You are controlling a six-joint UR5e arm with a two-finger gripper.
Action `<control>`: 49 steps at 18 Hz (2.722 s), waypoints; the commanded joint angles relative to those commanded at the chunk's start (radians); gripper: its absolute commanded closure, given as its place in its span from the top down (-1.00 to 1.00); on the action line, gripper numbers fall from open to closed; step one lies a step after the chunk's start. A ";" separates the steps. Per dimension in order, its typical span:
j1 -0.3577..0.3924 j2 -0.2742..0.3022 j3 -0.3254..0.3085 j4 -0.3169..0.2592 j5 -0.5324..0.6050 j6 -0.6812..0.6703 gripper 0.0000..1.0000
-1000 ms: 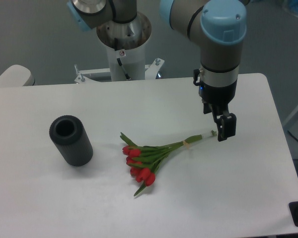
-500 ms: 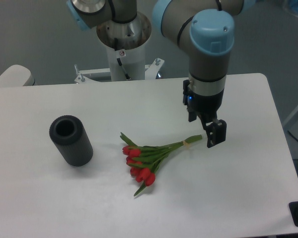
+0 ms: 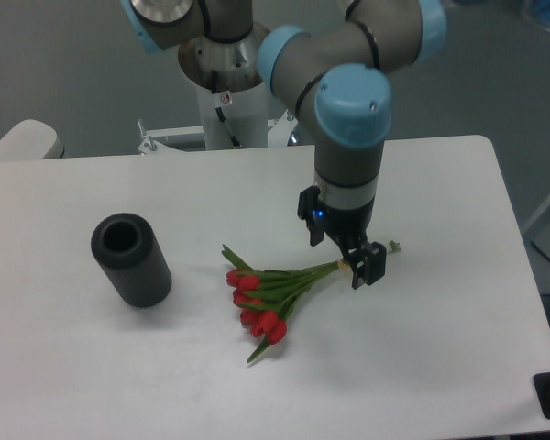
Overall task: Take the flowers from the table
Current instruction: 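Lower the gripper around the tulip stems near the band, then close the gripper on the tulip stems, then lift the gripped tulip bouquet up off the table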
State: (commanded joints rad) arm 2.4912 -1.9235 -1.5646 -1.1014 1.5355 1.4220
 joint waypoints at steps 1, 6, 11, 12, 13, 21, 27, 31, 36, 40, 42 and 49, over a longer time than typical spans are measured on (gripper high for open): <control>-0.003 -0.002 -0.012 -0.003 0.000 0.000 1.00; -0.031 -0.043 -0.095 0.009 0.040 -0.015 1.00; -0.043 -0.063 -0.161 0.081 0.084 -0.083 1.00; -0.046 -0.069 -0.170 0.110 0.086 -0.101 1.00; -0.048 -0.075 -0.179 0.126 0.086 -0.110 1.00; -0.063 -0.109 -0.222 0.215 0.081 -0.160 1.00; -0.072 -0.121 -0.236 0.235 0.084 -0.153 1.00; -0.072 -0.121 -0.236 0.235 0.086 -0.129 0.66; -0.072 -0.121 -0.224 0.235 0.084 -0.106 -0.39; -0.071 -0.120 -0.215 0.235 0.084 -0.106 -0.58; -0.071 -0.118 -0.213 0.235 0.084 -0.106 -0.63; -0.057 -0.062 -0.117 0.212 -0.044 -0.071 -0.64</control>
State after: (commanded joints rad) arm 2.4344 -1.9851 -1.6814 -0.8897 1.4916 1.3515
